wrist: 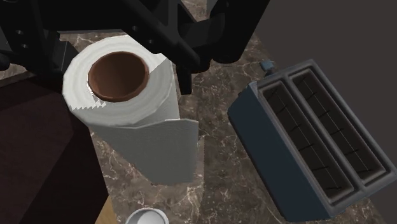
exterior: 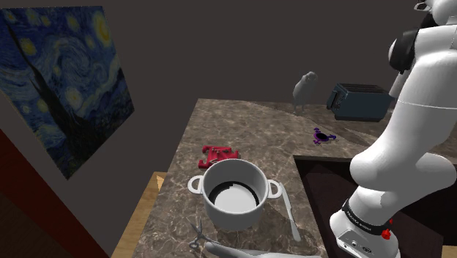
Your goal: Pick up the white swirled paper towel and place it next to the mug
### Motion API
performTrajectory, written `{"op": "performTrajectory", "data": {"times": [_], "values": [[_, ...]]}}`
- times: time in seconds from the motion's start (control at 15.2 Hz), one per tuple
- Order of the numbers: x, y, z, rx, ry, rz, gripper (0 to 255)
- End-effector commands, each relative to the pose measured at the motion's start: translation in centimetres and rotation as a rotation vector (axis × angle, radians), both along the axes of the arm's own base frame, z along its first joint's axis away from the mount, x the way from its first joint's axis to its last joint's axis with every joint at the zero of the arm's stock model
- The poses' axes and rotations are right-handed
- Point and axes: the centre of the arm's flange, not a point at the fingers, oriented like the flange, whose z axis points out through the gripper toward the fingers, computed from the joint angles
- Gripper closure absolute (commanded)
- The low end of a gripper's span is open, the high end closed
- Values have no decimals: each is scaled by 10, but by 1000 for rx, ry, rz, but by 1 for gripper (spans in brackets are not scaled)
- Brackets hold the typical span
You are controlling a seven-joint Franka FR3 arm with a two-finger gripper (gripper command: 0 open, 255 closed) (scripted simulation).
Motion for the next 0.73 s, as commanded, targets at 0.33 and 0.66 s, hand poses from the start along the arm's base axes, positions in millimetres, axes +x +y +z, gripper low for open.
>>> {"op": "performTrajectory", "data": {"times": [0.33, 0.66], "values": [[-28, -28, -21, 1, -1, 4, 255], [-28, -28, -47, 1, -1, 4, 255]]}}
